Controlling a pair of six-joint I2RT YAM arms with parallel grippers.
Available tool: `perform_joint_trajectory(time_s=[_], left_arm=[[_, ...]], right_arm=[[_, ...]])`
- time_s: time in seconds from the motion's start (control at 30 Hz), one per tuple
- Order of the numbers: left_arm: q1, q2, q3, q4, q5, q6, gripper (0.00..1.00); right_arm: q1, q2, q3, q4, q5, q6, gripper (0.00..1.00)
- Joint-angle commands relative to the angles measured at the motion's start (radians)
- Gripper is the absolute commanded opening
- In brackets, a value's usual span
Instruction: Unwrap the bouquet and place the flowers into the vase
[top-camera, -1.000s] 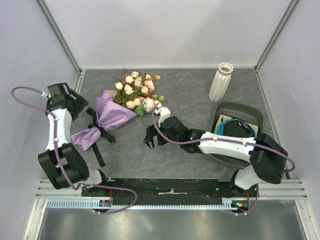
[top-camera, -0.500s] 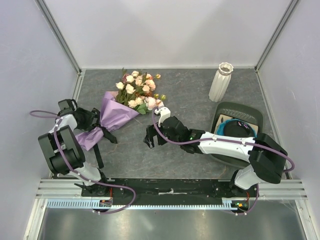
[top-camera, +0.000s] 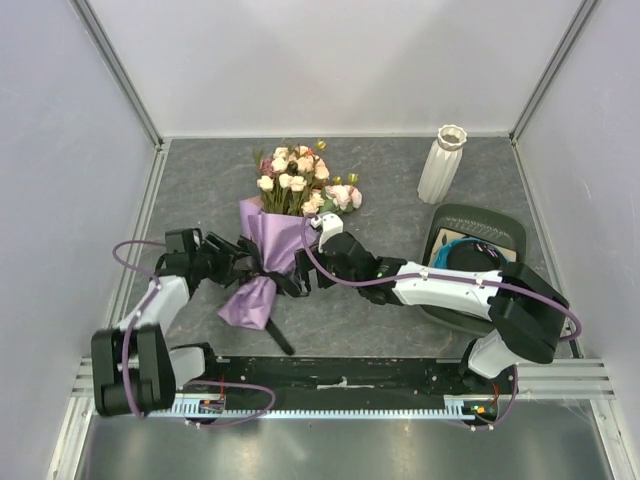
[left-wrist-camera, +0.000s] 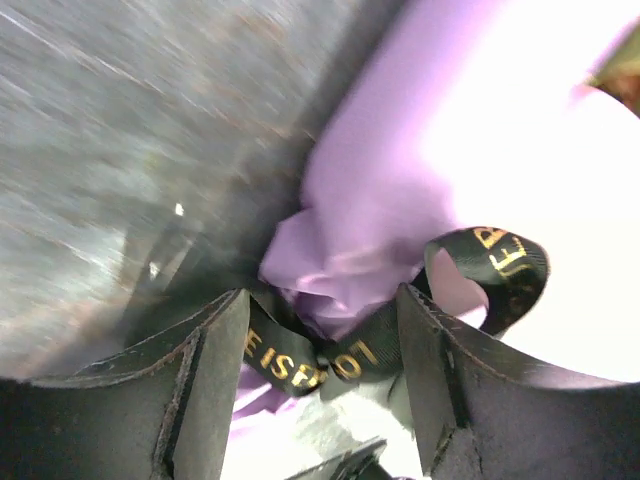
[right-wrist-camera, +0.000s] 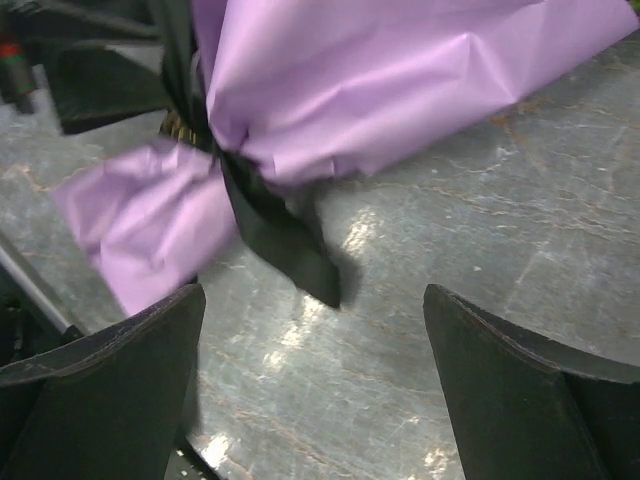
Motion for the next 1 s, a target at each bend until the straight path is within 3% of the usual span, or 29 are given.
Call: perform_joint_trajectory(time_s=[0.0,0.17,0.3,0.5,0.77,0.97], left_arm=[[-0.071,-0.241,-0.041,0.005,0.045,-0.027,0.69],[-0.071,-0.435,0.041,-0.126,-0.046,0.168,0.79],[-0.071,-0.386,0.101,-0.144,0.055,0.248,0.75],[-0.065,-0.292,0.081,-0.103,0.183,0.192,0.61],[-0.046,-0.352,-0.042,-0.078,0.206,0.161,0.54],[-0.045,-0.346,-0.083,-0.071,0.221,0.142,0.50]], right_arm=[[-0.041,0.011,0.005,-0.008,0.034,-0.027,0.98],[-0.061,0.014,-0.013,-0.007,-0.013,-0.121,0.98],[-0.061,0.033,-0.013,0.006,-0.108,-0.243,0.93],[-0.047,0.113,0.033,0.027,-0.214,-0.334,0.84],[0.039,0.251,0.152,-0.007,-0.098,-0.357,0.72],[0.040,0.289,0.178,-0.001,-0.024,-0.345,0.56]])
